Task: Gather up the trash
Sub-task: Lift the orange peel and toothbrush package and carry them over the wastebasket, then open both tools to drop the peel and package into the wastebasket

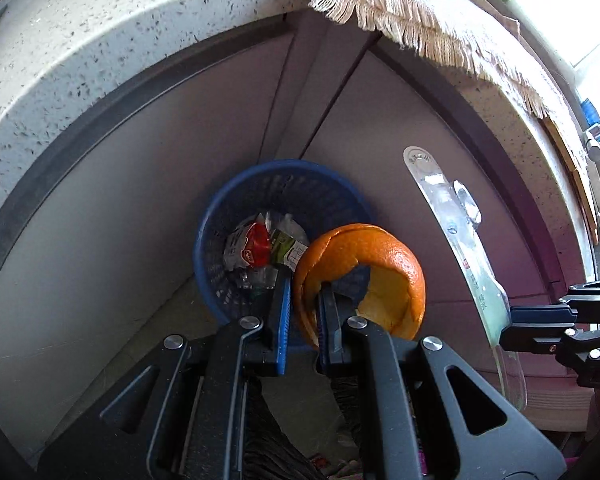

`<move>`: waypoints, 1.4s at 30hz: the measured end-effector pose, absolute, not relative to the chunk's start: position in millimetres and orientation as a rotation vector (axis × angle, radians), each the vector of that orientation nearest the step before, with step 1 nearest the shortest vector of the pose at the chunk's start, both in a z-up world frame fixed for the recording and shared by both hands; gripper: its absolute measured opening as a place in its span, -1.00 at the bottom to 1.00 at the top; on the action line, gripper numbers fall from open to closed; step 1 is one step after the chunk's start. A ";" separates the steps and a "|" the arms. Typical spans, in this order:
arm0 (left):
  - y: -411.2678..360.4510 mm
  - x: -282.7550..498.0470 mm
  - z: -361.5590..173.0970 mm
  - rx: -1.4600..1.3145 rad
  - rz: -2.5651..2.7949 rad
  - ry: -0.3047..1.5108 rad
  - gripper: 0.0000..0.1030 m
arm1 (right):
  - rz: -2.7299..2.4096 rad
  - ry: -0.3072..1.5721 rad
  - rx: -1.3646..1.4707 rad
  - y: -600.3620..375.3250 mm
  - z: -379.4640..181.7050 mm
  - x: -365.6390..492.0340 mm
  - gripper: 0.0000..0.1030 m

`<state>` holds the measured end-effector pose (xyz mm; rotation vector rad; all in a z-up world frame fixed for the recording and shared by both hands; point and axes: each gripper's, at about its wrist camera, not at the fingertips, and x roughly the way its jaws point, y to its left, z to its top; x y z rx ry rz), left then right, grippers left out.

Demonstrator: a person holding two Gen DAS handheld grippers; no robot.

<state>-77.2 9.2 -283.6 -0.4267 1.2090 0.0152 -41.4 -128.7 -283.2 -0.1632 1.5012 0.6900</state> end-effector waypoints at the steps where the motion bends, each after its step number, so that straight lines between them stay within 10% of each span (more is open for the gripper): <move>1: 8.3 -76.1 -287.5 -0.432 0.016 1.214 -0.82 | 0.686 1.509 -0.165 -127.4 -288.4 -41.3 -0.69; 27: 3.1 -48.8 -336.6 -0.401 0.036 1.267 -0.78 | 0.625 1.570 -0.211 -104.4 -334.0 -24.6 -0.63; 32: 5.6 -48.4 -335.5 -0.400 0.050 1.266 -0.35 | 0.622 1.557 -0.205 -109.8 -327.1 -24.1 -0.40; 42: 13.4 -45.3 -330.0 -0.406 0.058 1.259 -0.32 | 0.608 1.555 -0.182 -115.5 -317.5 -20.3 -0.19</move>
